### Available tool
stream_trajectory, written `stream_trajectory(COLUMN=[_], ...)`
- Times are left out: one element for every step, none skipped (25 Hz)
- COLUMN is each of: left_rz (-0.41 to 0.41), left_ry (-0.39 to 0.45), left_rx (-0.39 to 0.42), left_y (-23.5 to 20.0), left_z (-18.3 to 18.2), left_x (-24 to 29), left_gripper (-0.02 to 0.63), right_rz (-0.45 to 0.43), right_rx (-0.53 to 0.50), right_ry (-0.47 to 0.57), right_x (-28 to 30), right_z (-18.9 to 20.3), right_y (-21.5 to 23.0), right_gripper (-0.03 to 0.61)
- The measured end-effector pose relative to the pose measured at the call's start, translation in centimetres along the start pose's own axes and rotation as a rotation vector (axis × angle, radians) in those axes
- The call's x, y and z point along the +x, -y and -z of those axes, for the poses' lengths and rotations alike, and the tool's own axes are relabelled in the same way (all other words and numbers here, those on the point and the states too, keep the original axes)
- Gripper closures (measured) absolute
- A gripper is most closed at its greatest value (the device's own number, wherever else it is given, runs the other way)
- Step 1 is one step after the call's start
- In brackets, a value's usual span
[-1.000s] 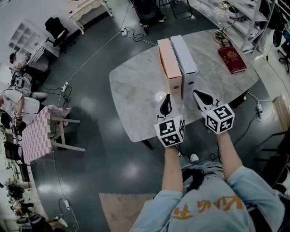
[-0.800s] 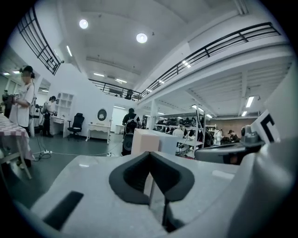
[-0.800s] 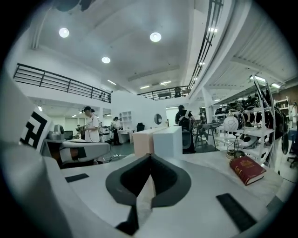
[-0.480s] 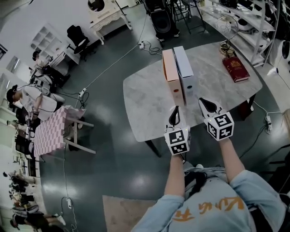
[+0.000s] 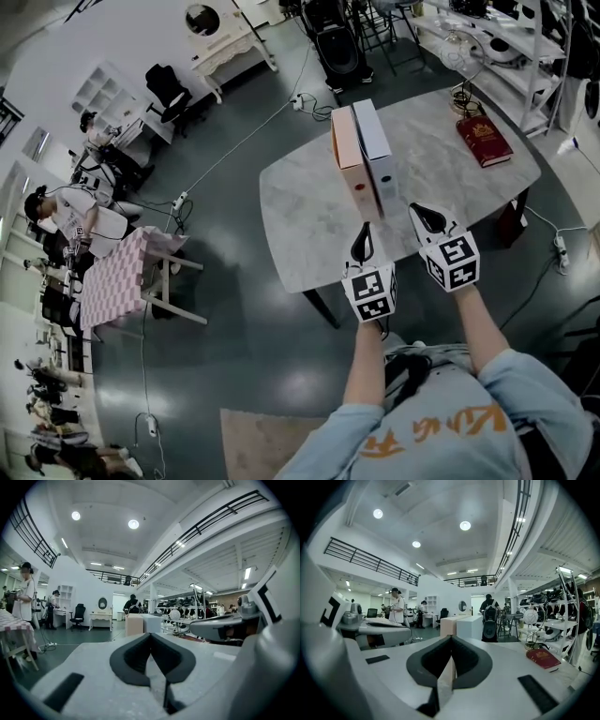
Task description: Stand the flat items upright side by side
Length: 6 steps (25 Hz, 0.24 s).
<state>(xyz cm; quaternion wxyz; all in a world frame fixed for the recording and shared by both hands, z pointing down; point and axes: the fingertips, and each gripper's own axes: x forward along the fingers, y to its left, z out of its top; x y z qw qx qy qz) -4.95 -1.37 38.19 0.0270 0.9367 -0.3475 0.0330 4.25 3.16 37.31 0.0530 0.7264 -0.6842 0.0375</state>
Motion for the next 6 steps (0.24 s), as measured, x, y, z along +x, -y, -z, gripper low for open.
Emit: stream_trajectory(left_rz=[-0.001, -0.003, -0.003, -0.004, -0.005, -0.006], left_ry=[0.000, -0.001, -0.002, -0.003, -0.002, -0.002], left_rx=[0.001, 0.001, 0.001, 0.002, 0.002, 0.002], left_y=[0.09, 0.18, 0.27, 0.34, 0.40, 0.45], left_z=[0.04, 0.12, 0.17, 0.17, 0.13, 0.06], left_x=[-0.04, -0.10, -0.18, -0.27, -0.36, -0.44], left_gripper=[0.601, 0.601, 0.601, 0.601, 0.601, 0.601], right_rz=[0.000, -0.002, -0.003, -0.004, -0.003, -0.003], right_rx=[-0.007, -0.009, -0.009, -0.009, -0.011, -0.012], right_ry=[-0.003, -0.005, -0.005, -0.003, -0.001, 0.001], right_x=[-0.09, -0.21, -0.35, -0.49, -0.63, -0.77], right_z=[0.14, 0.25, 0.29, 0.26, 0.19, 0.09], right_y=[0.00, 0.00, 0.01, 0.04, 0.10, 0.15], right_gripper=[0.578, 0.578, 0.578, 0.578, 0.578, 0.578])
